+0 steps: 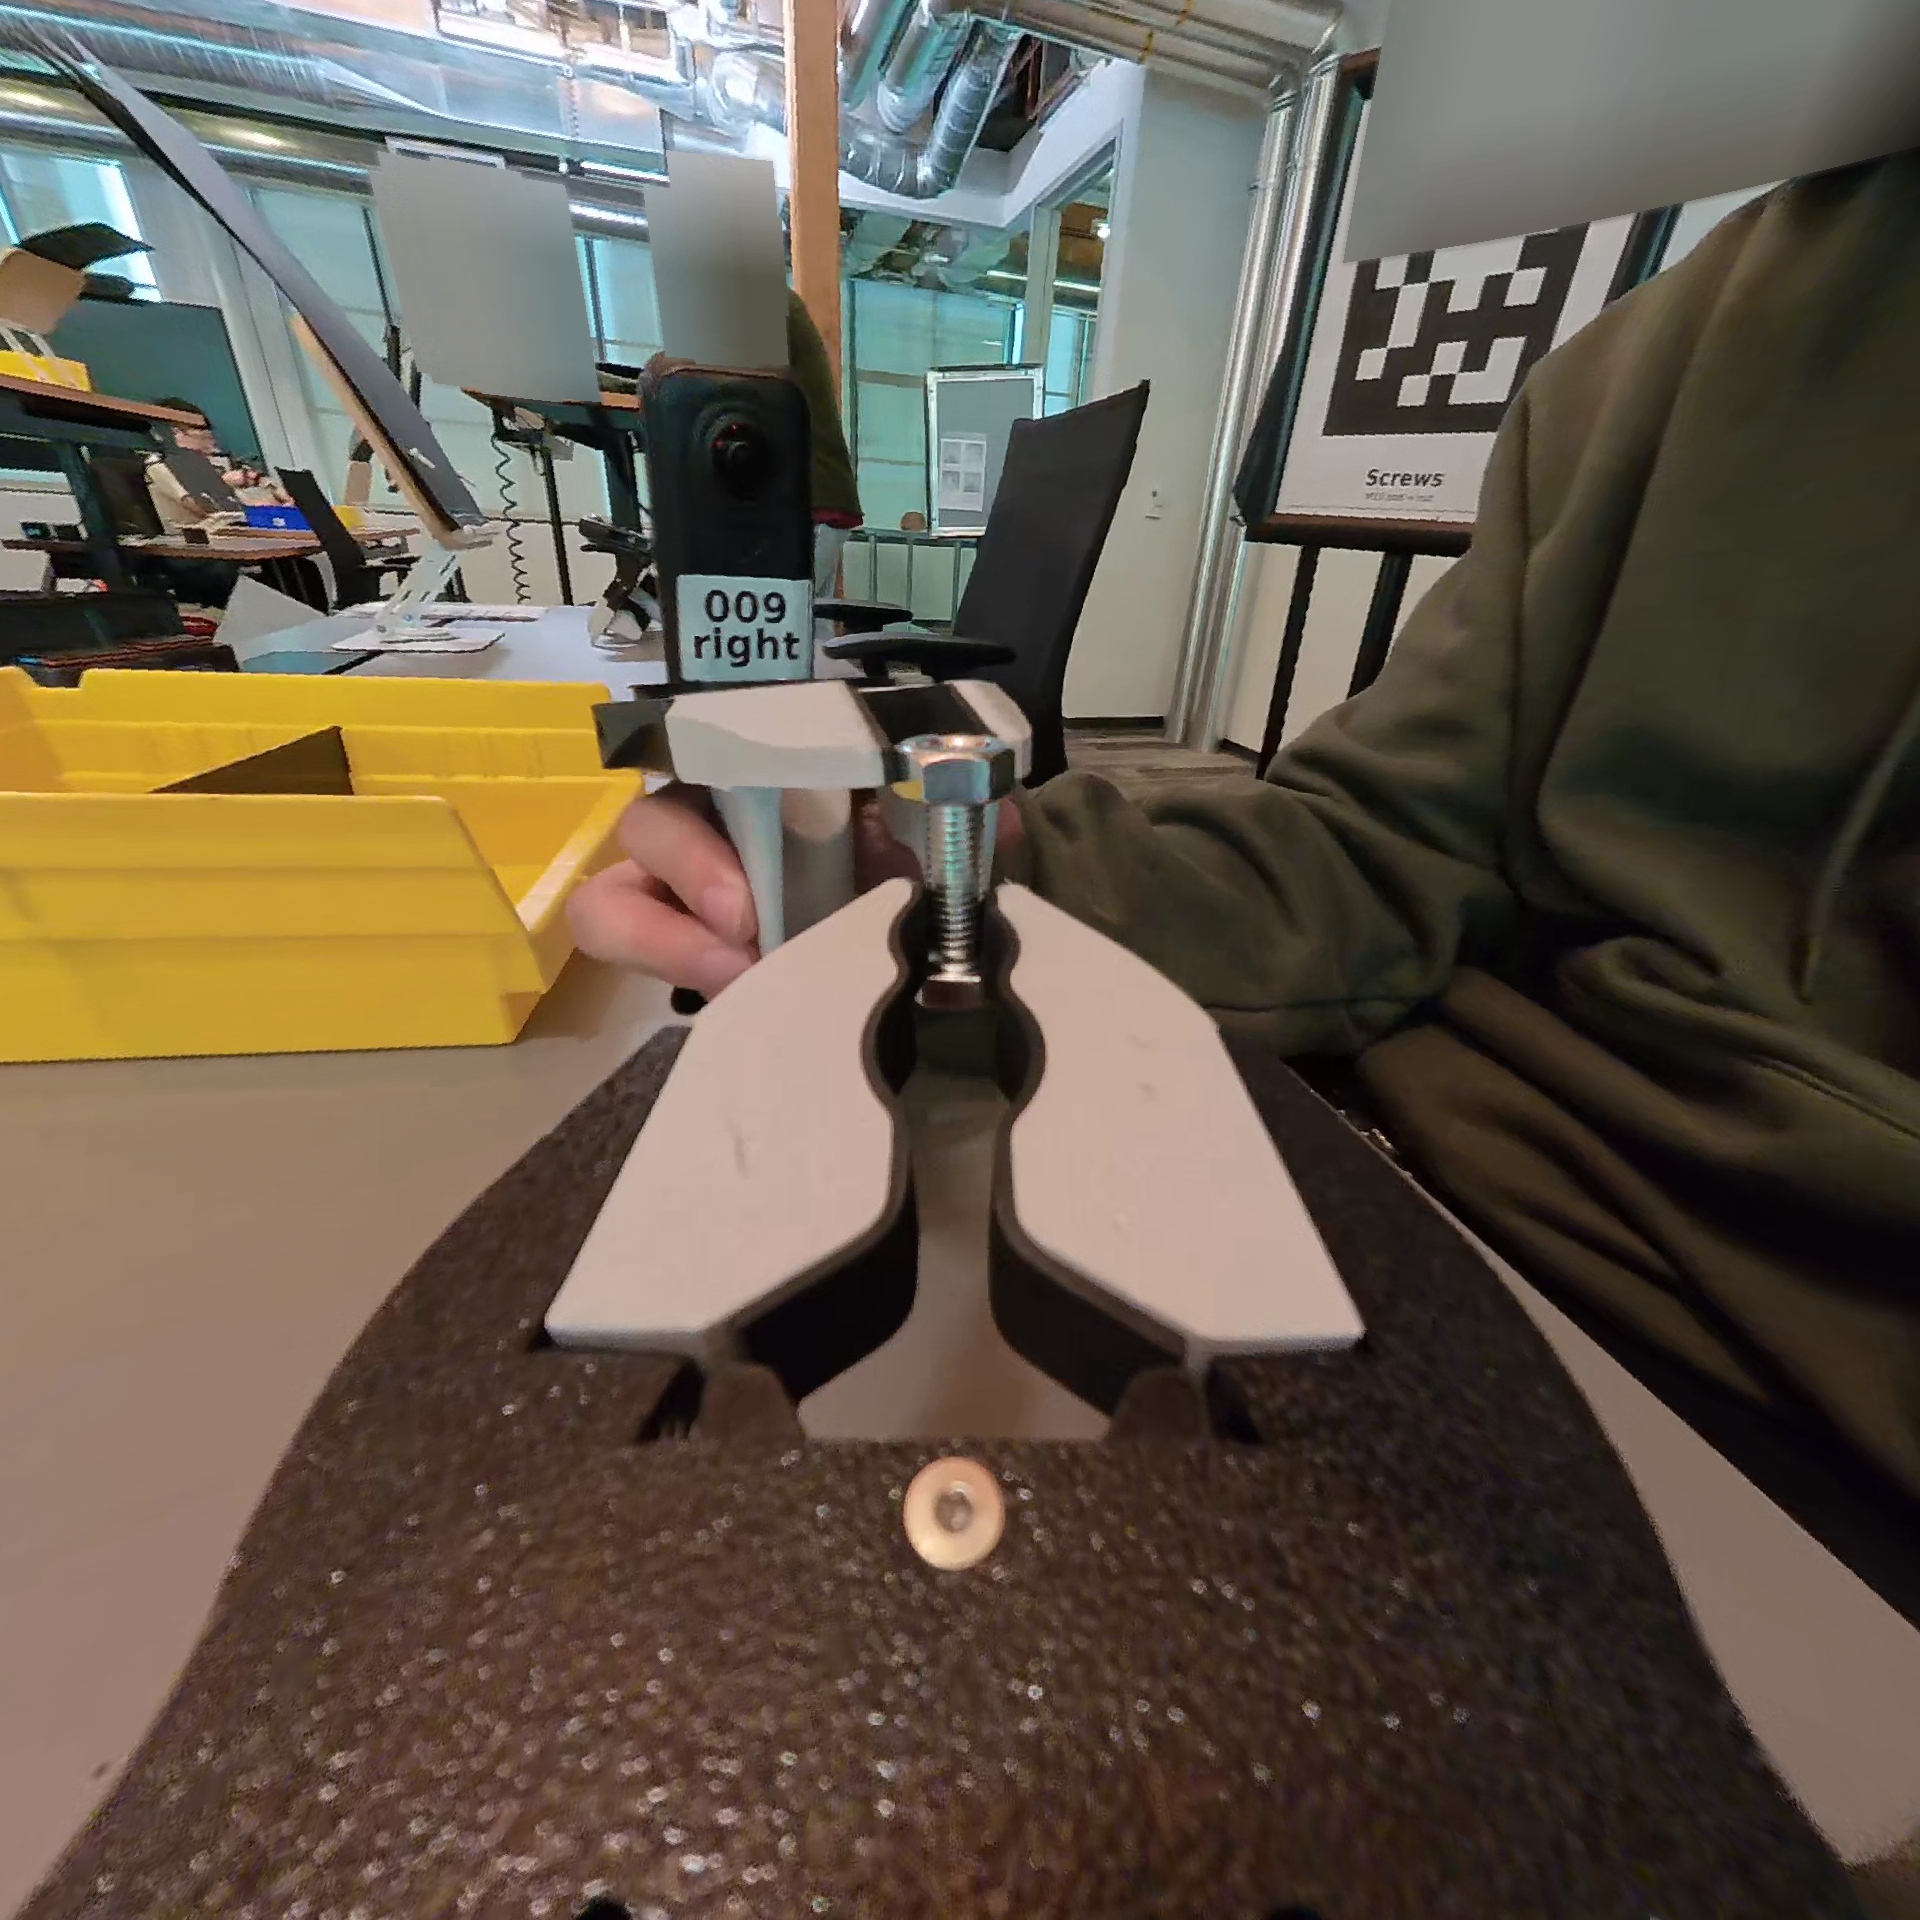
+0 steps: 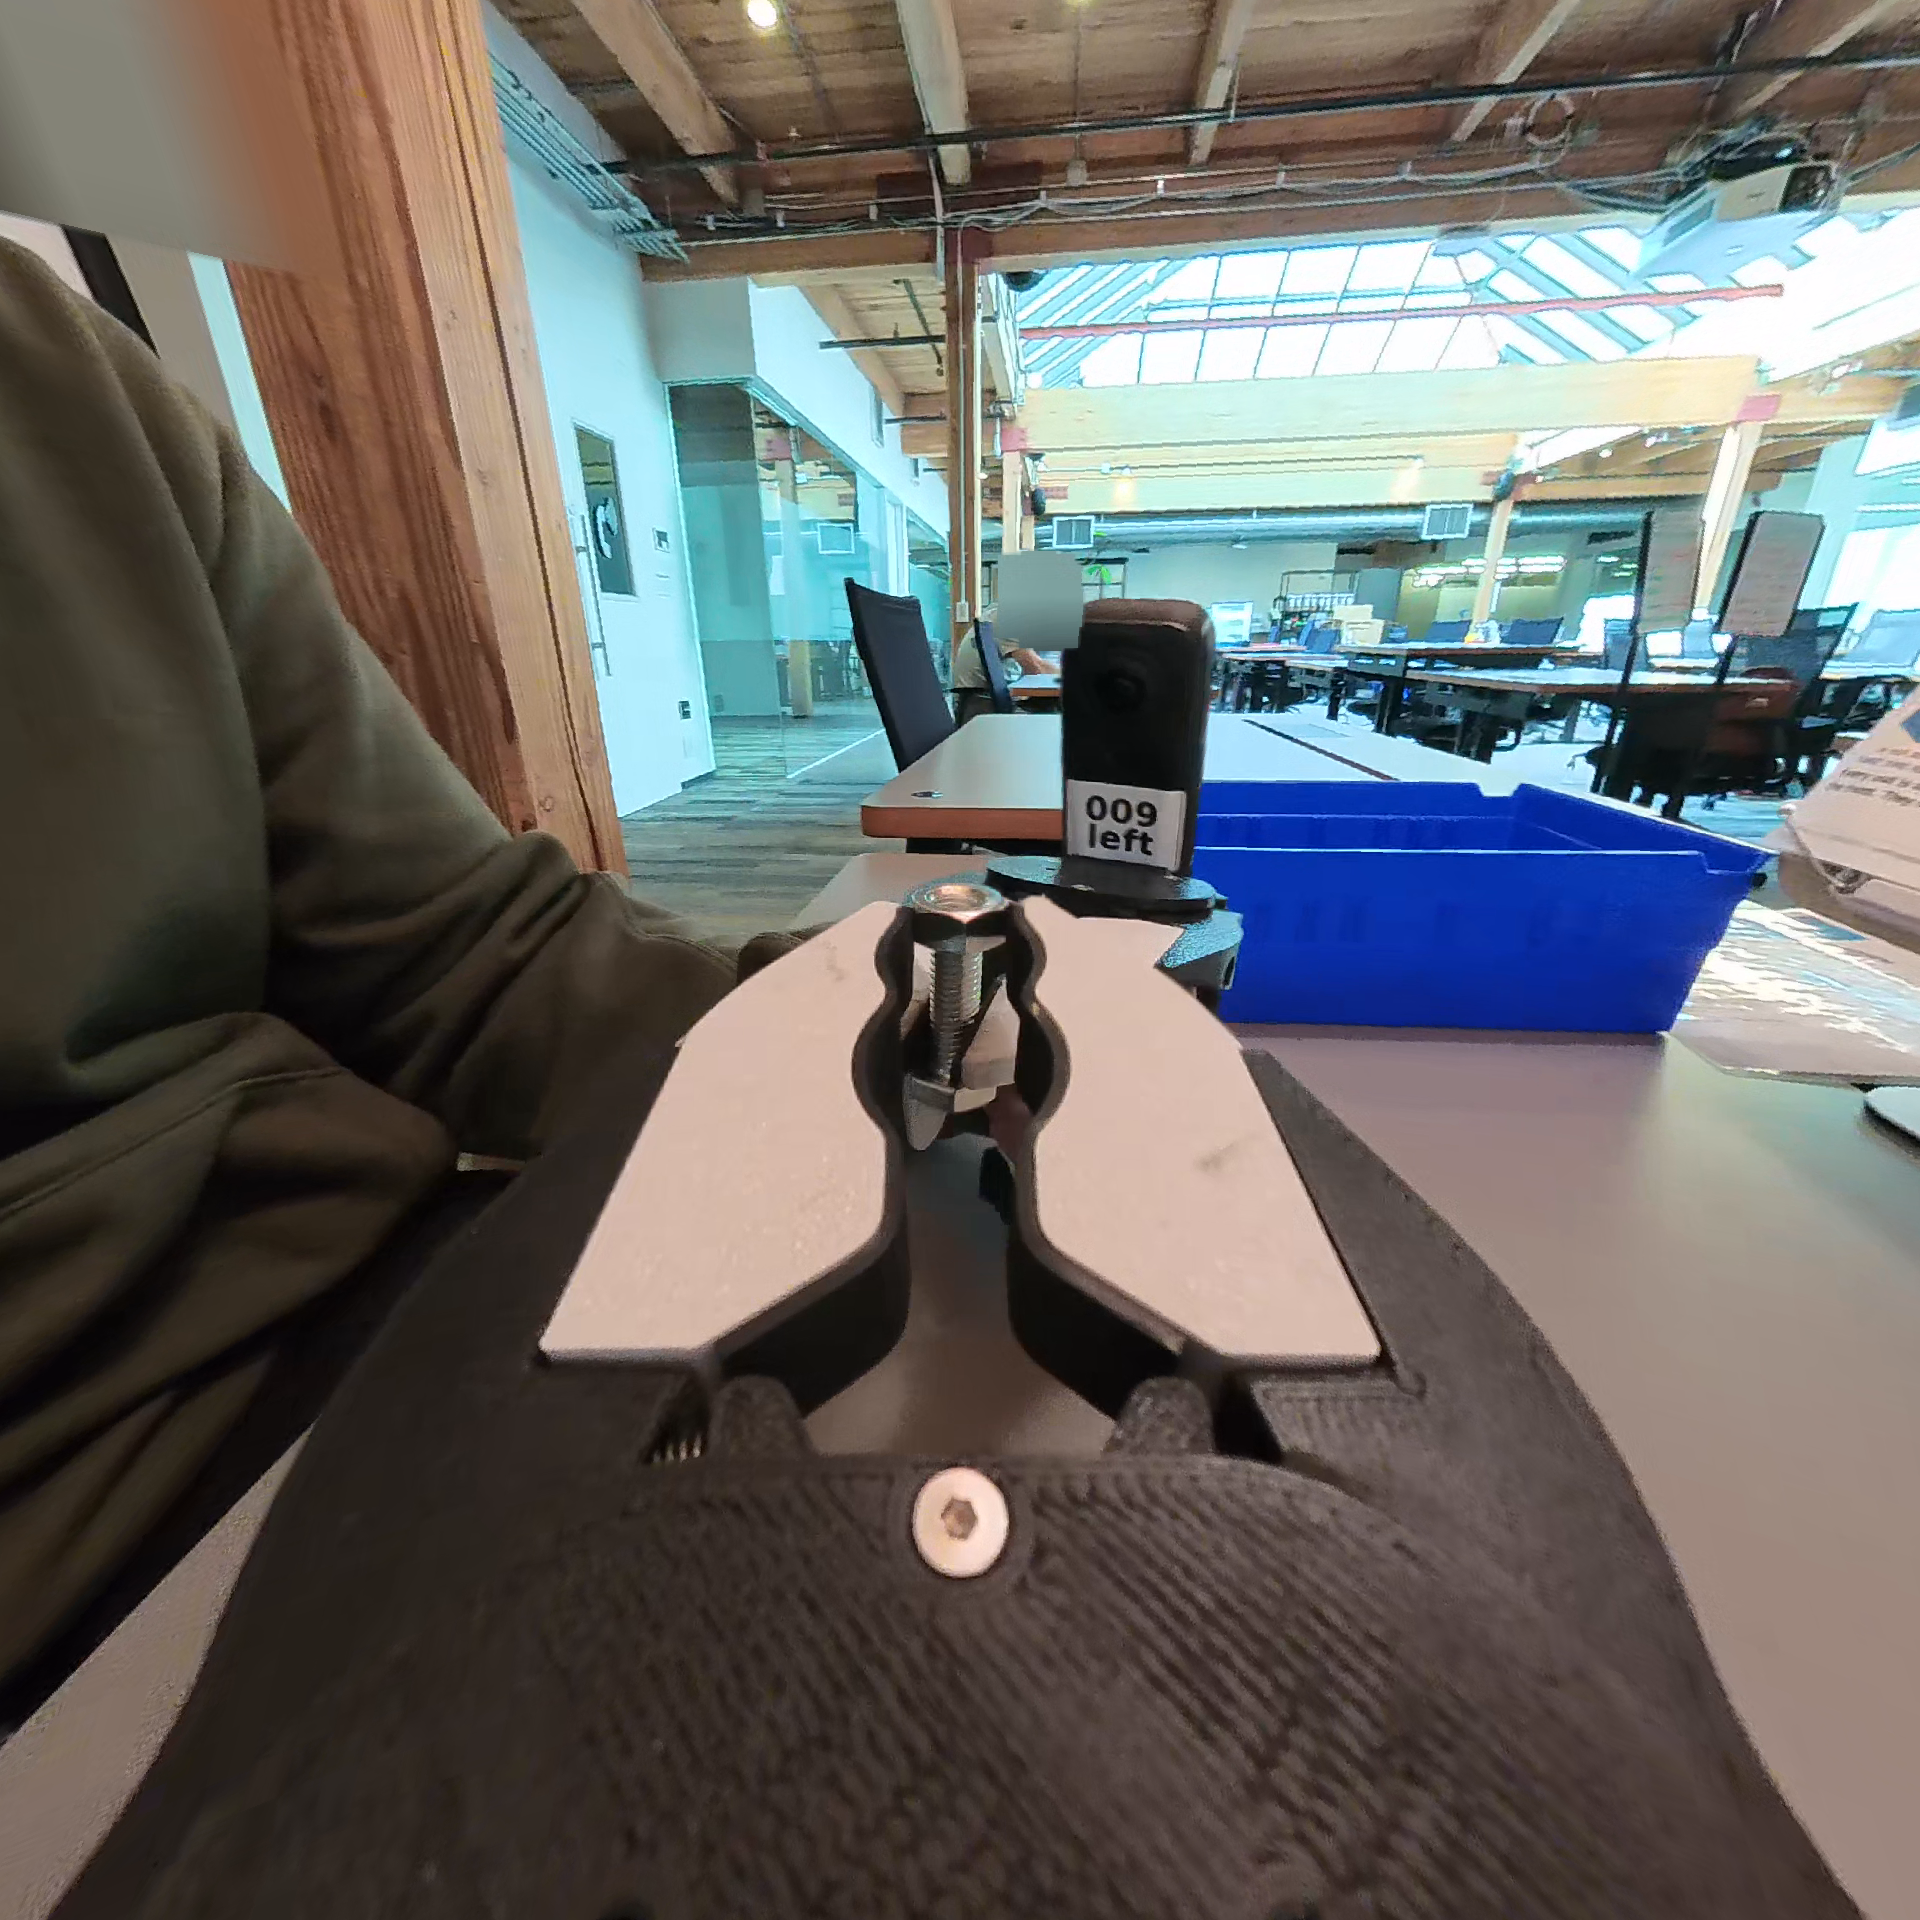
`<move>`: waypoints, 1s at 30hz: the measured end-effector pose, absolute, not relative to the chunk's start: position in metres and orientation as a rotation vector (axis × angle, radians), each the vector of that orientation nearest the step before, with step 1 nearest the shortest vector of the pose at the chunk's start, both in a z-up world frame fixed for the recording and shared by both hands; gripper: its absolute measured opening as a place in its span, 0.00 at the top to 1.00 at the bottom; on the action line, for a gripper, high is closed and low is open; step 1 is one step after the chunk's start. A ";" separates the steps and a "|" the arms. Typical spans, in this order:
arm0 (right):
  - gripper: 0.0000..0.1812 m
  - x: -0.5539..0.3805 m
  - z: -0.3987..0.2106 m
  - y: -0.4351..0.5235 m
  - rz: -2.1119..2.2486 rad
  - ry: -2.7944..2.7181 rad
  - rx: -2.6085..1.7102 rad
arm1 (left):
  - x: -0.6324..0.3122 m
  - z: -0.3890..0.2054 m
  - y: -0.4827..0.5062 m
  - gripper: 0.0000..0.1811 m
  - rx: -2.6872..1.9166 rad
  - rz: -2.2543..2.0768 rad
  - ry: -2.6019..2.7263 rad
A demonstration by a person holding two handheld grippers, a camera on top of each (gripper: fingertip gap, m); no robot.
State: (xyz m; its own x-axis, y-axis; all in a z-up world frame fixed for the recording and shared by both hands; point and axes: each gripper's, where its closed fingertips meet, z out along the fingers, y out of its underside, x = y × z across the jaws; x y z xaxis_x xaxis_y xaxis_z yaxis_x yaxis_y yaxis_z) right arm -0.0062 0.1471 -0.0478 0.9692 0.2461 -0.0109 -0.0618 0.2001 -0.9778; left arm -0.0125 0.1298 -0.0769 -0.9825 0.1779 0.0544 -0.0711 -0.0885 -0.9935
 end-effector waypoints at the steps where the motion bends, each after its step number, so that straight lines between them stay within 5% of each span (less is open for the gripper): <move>1: 0.91 -0.008 -0.047 0.147 0.232 -0.167 -1.348 | -0.014 -0.076 0.130 0.95 -0.128 2.197 -1.991; 13: 0.90 0.017 -0.048 0.151 0.162 0.000 -1.334 | 0.019 -0.077 0.134 0.95 0.056 2.345 -2.151; 18: 0.77 0.040 -0.051 0.153 -0.012 0.118 -1.371 | 0.045 -0.082 0.142 0.95 0.249 2.415 -2.305; 30: 0.85 0.061 -0.056 0.166 -0.269 0.262 -1.393 | 0.059 -0.087 0.147 0.95 0.359 2.431 -2.417</move>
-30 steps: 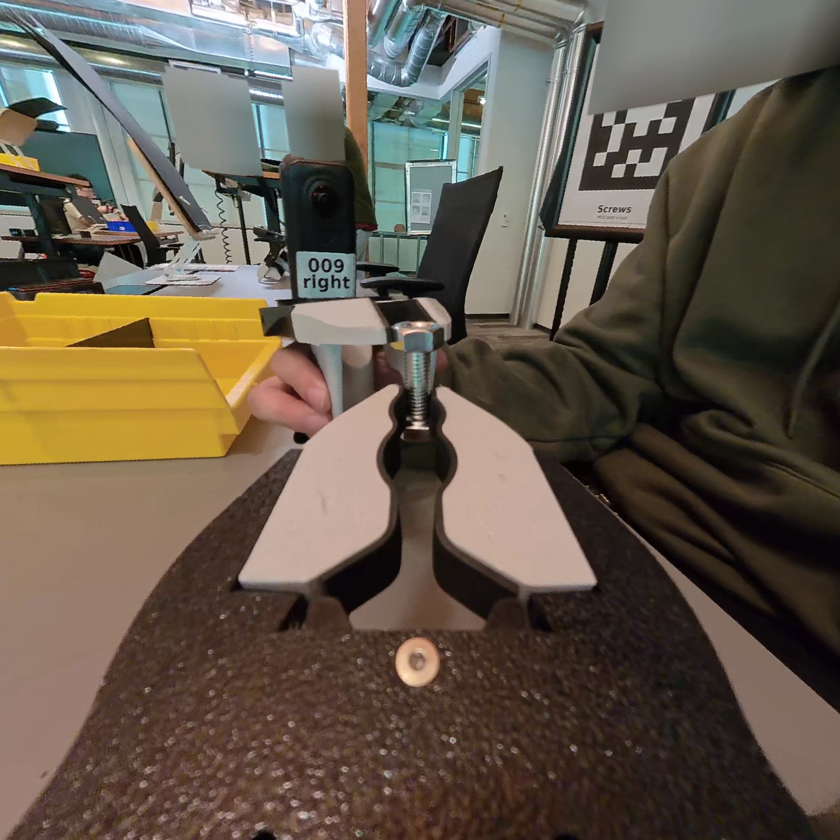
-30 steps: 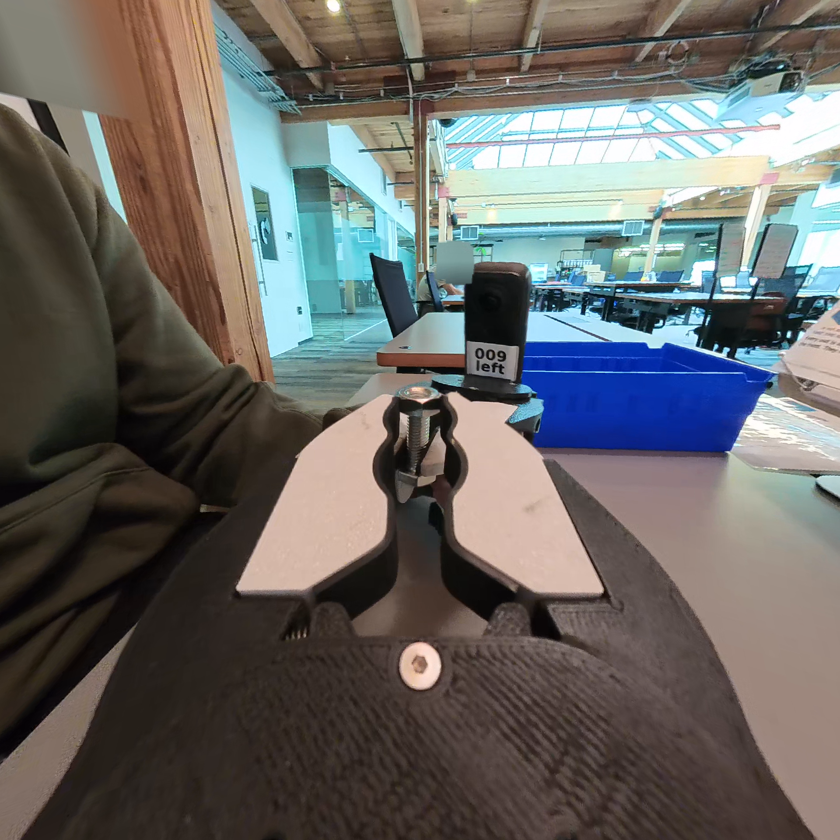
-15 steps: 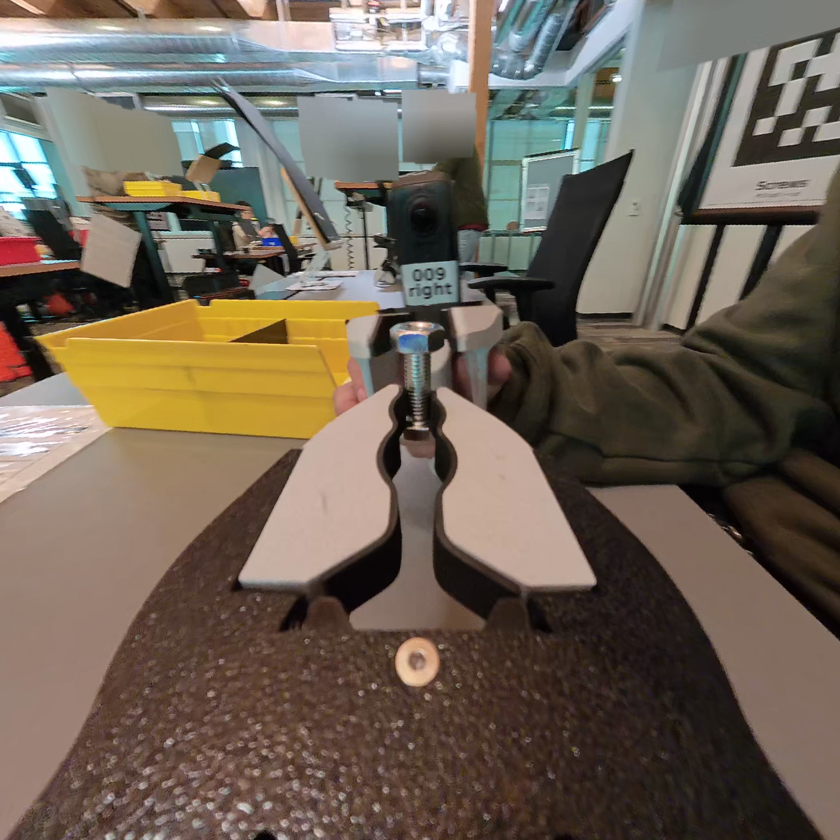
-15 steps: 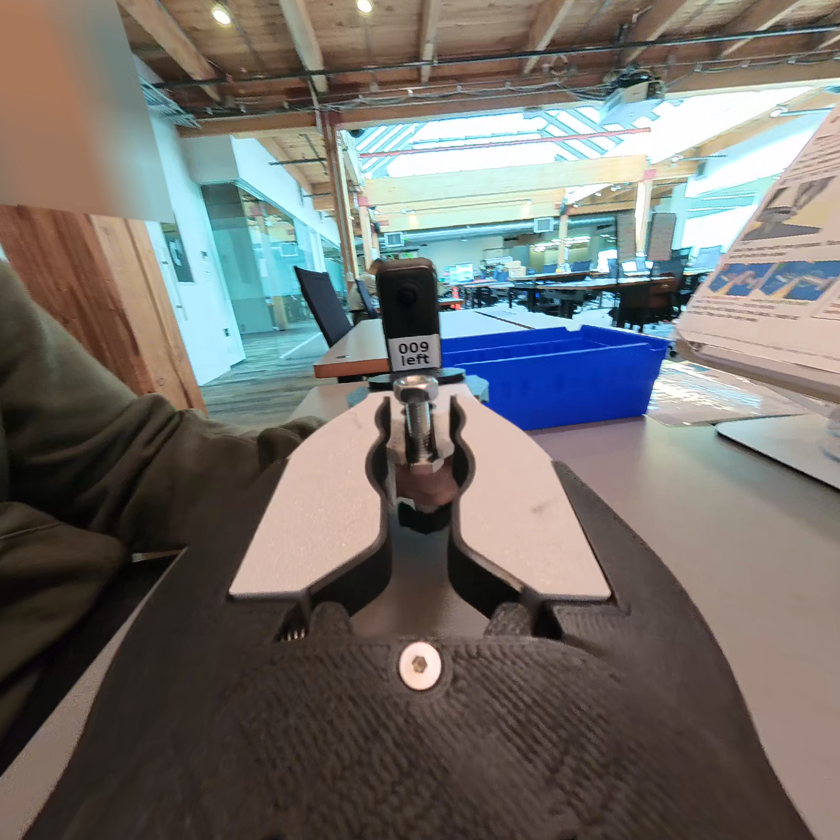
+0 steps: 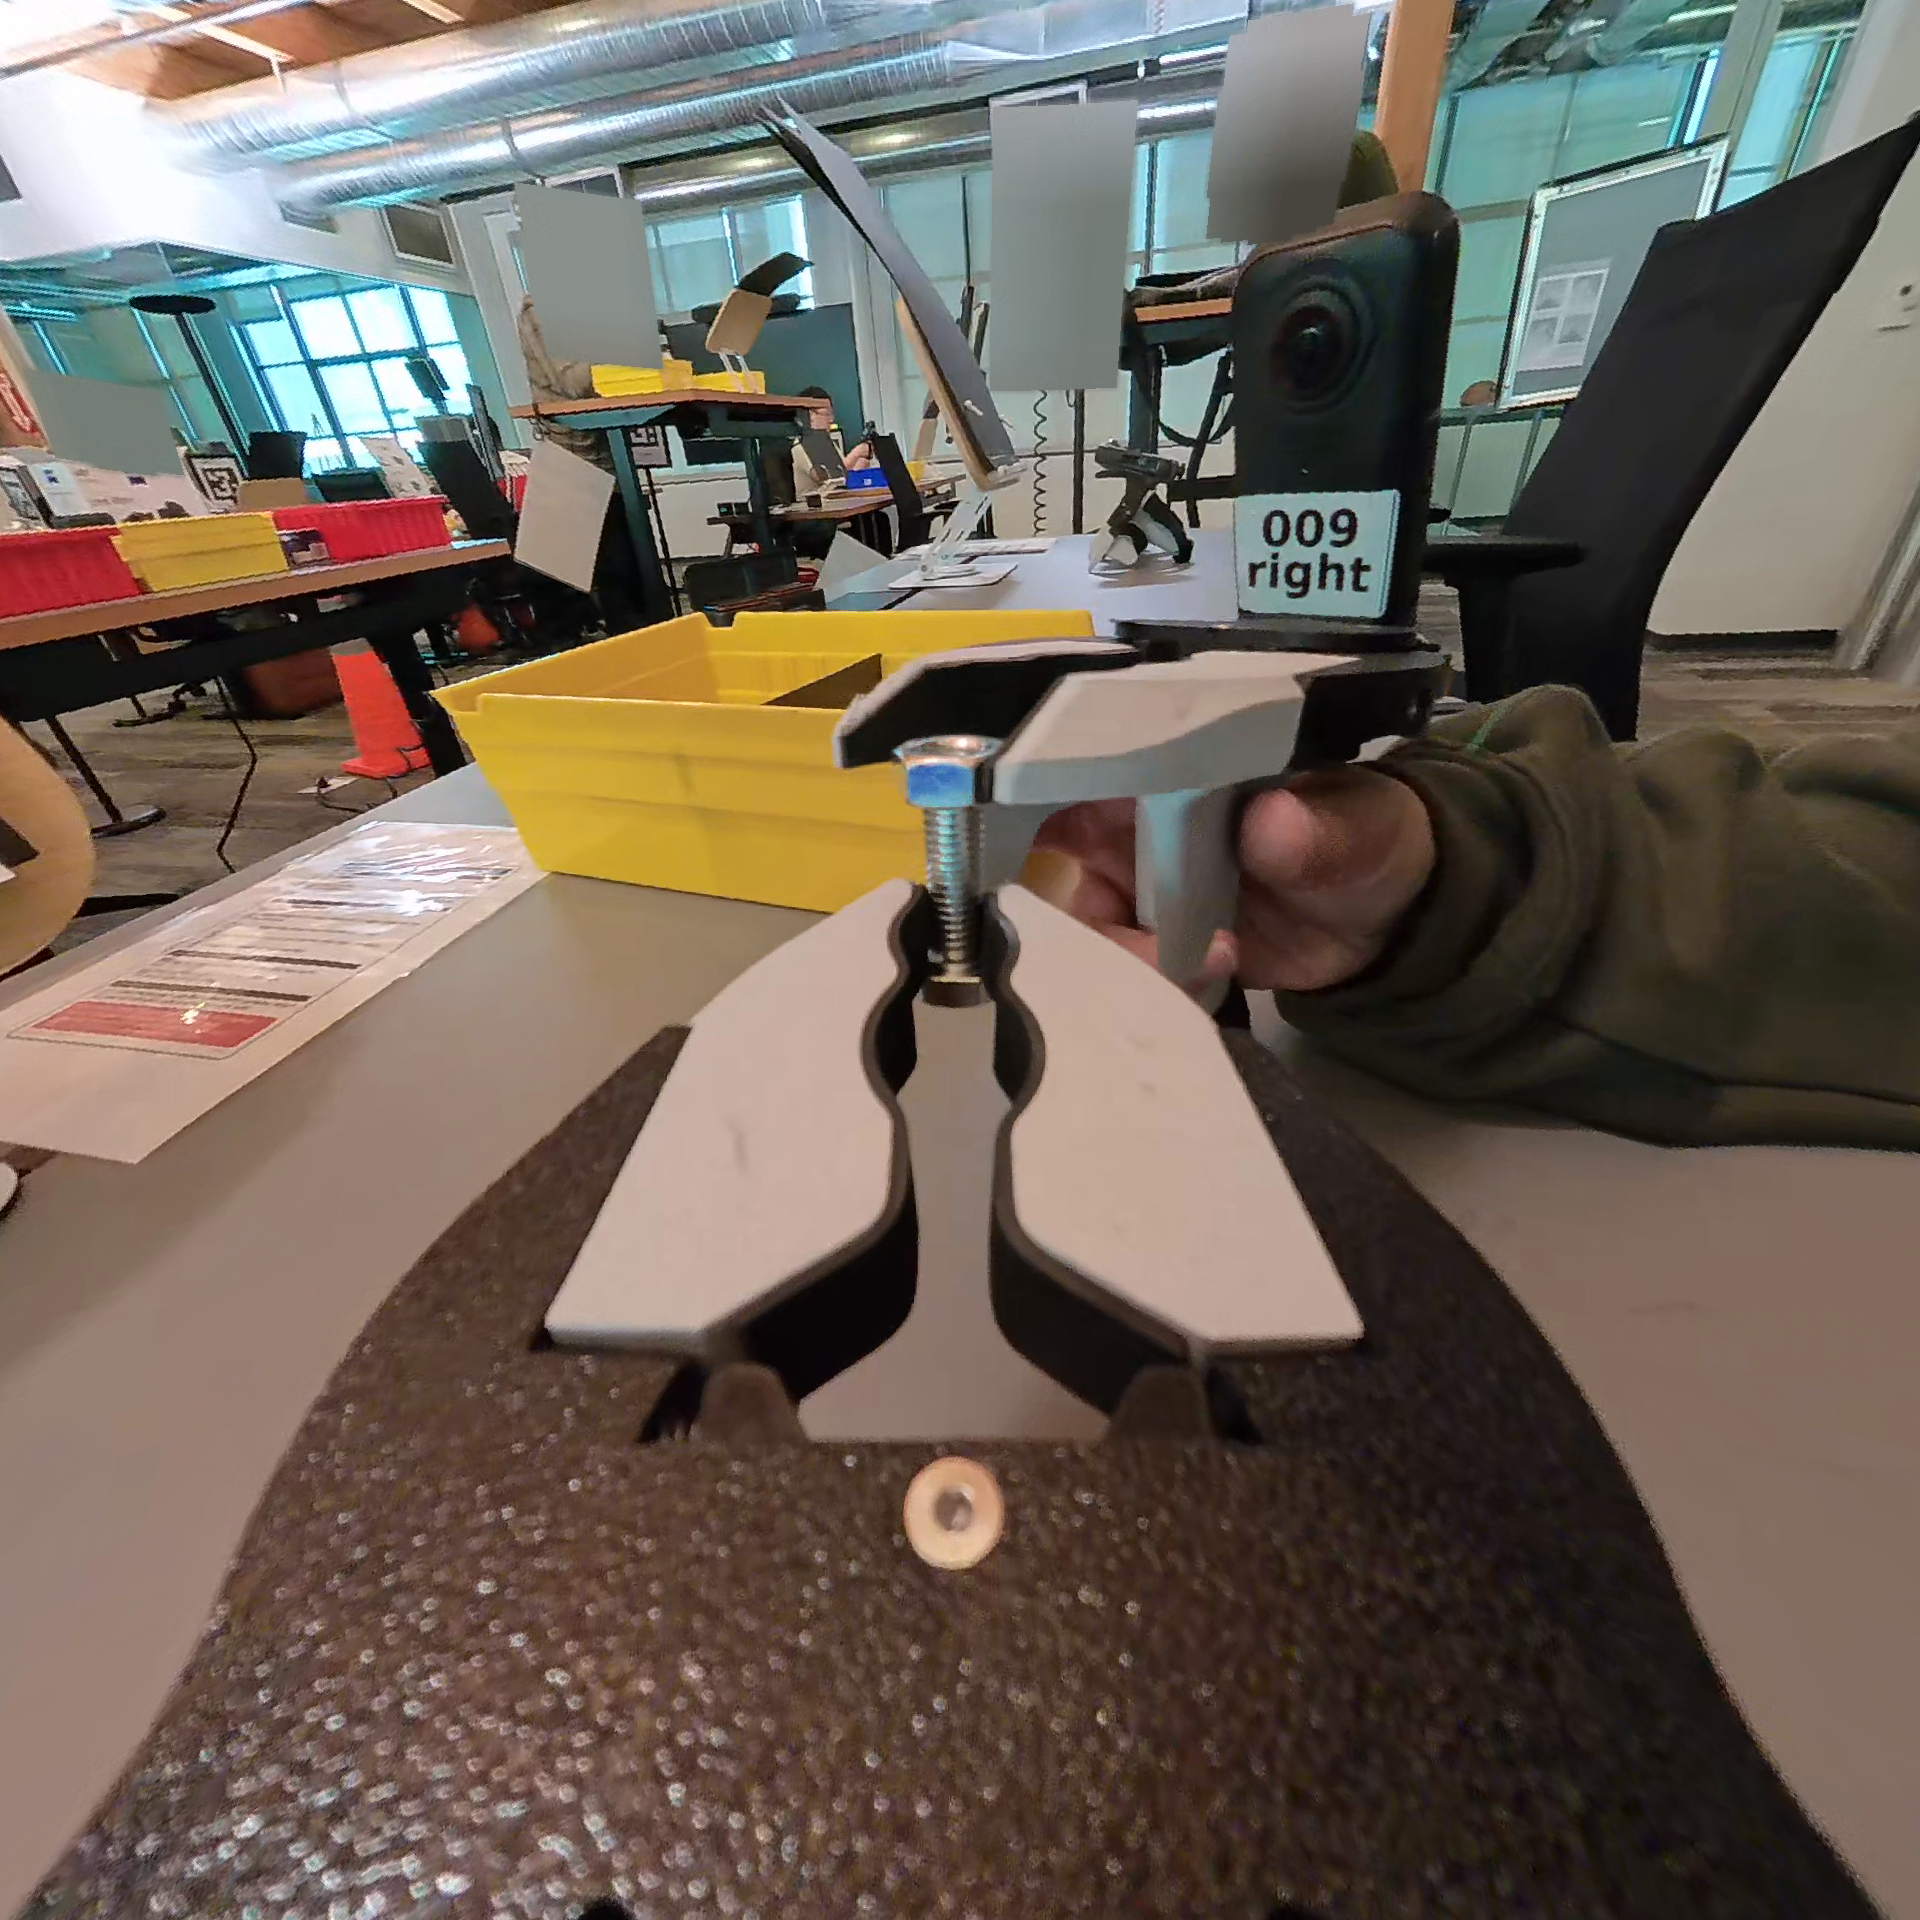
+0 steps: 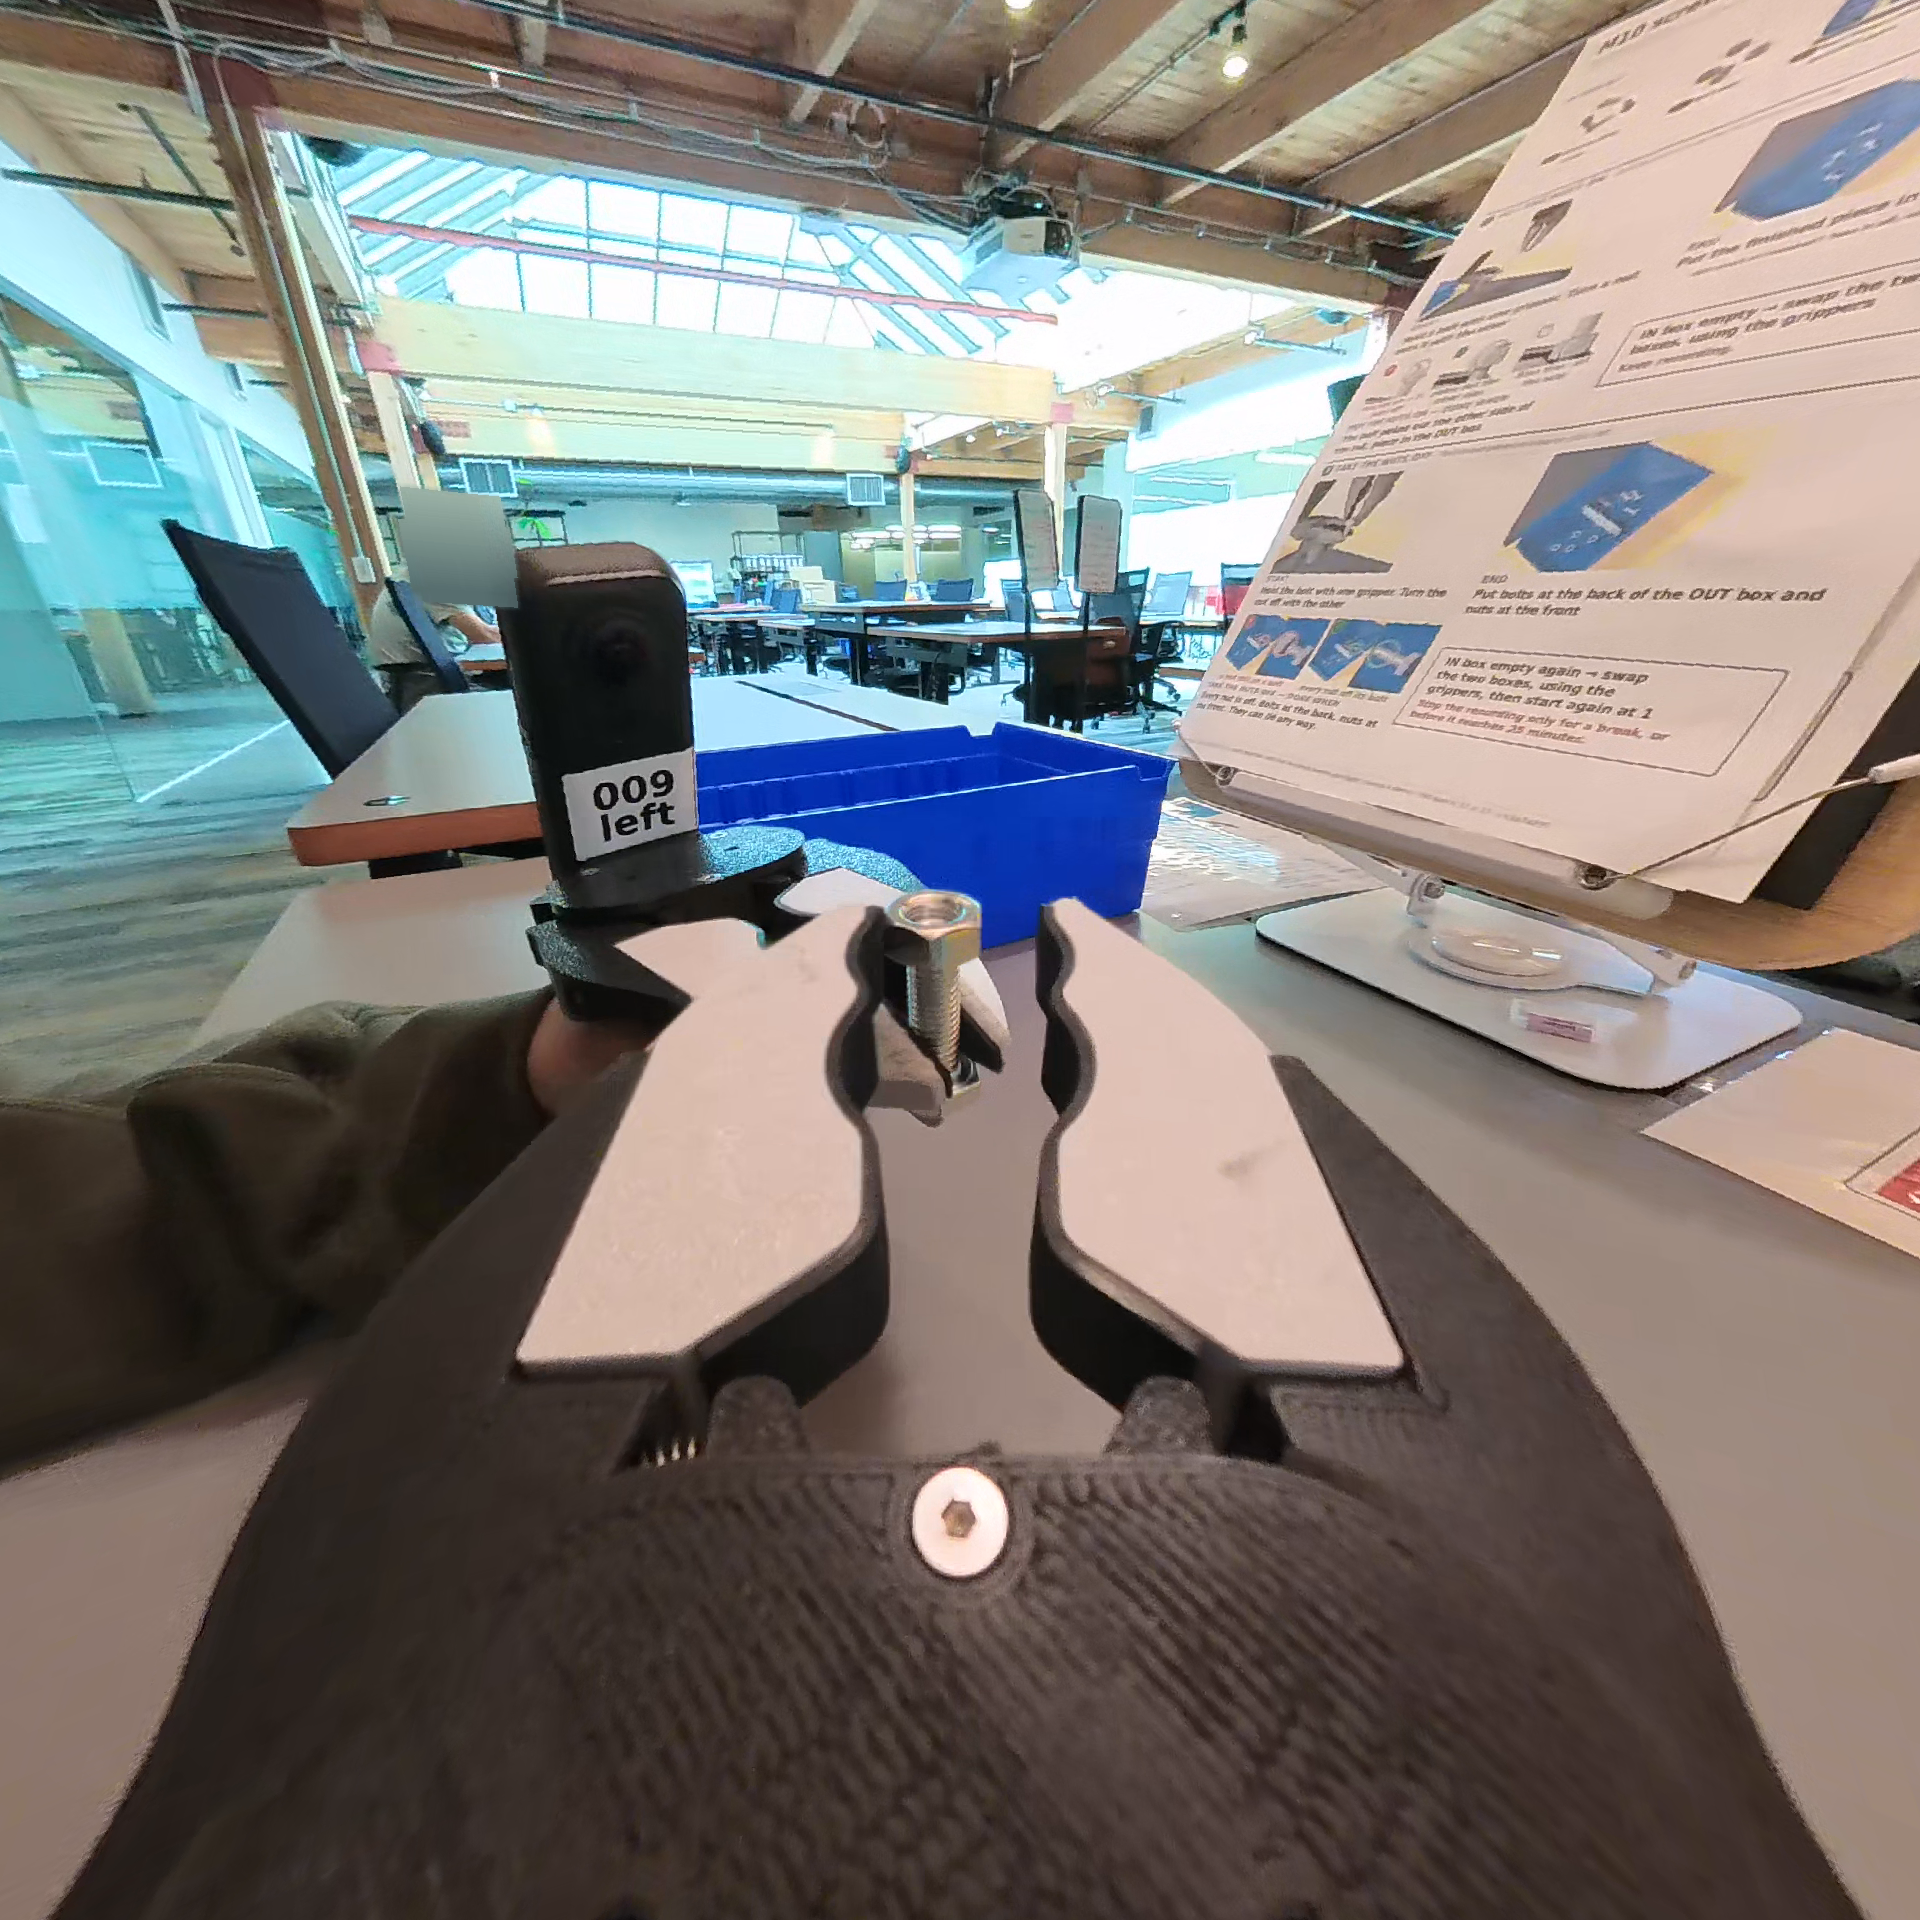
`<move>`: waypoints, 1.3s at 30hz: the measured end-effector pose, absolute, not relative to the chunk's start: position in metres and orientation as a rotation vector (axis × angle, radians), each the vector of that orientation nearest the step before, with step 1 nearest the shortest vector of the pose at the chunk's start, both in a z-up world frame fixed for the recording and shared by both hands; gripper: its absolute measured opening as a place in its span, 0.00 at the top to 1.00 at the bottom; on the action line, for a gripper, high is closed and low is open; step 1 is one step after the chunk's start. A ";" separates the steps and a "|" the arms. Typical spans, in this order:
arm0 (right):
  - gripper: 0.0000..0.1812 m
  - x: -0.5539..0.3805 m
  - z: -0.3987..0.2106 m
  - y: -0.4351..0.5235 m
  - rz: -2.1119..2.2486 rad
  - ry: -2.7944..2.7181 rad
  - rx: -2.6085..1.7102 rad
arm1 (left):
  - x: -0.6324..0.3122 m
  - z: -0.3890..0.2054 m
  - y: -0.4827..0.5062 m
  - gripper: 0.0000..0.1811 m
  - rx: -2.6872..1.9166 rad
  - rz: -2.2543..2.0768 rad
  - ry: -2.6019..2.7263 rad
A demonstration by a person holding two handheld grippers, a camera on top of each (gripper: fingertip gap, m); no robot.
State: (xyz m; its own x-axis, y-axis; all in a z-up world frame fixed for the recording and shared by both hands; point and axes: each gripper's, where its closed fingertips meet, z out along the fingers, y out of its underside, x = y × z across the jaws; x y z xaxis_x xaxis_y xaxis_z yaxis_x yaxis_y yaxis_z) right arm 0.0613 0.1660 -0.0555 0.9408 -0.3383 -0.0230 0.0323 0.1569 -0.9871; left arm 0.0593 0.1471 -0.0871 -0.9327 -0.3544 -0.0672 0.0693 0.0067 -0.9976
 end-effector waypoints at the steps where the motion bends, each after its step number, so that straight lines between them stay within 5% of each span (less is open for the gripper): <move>1: 0.85 0.061 -0.056 0.166 -0.269 0.264 -1.392 | 0.060 -0.088 0.147 0.95 -0.298 -1.998 1.989; 17: 0.90 -0.022 -0.038 0.155 0.311 -0.187 -1.328 | -0.023 -0.069 0.132 0.95 0.242 -2.478 2.173; 28: 0.80 0.051 -0.048 0.155 -0.102 0.197 -1.350 | 0.067 -0.087 0.153 0.95 -0.361 -1.975 1.949; 39: 0.81 0.069 -0.060 0.162 -0.267 0.290 -1.394 | 0.065 -0.088 0.148 0.95 -0.333 -1.949 1.970</move>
State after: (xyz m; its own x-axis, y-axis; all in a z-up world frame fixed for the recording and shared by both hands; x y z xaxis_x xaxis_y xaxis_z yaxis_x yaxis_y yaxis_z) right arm 0.0693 0.1620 -0.0604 0.9351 -0.3519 -0.0429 0.0138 0.1570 -0.9875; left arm 0.0653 0.1476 -0.0881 -0.9114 -0.4035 -0.0810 0.0767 0.0269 -0.9967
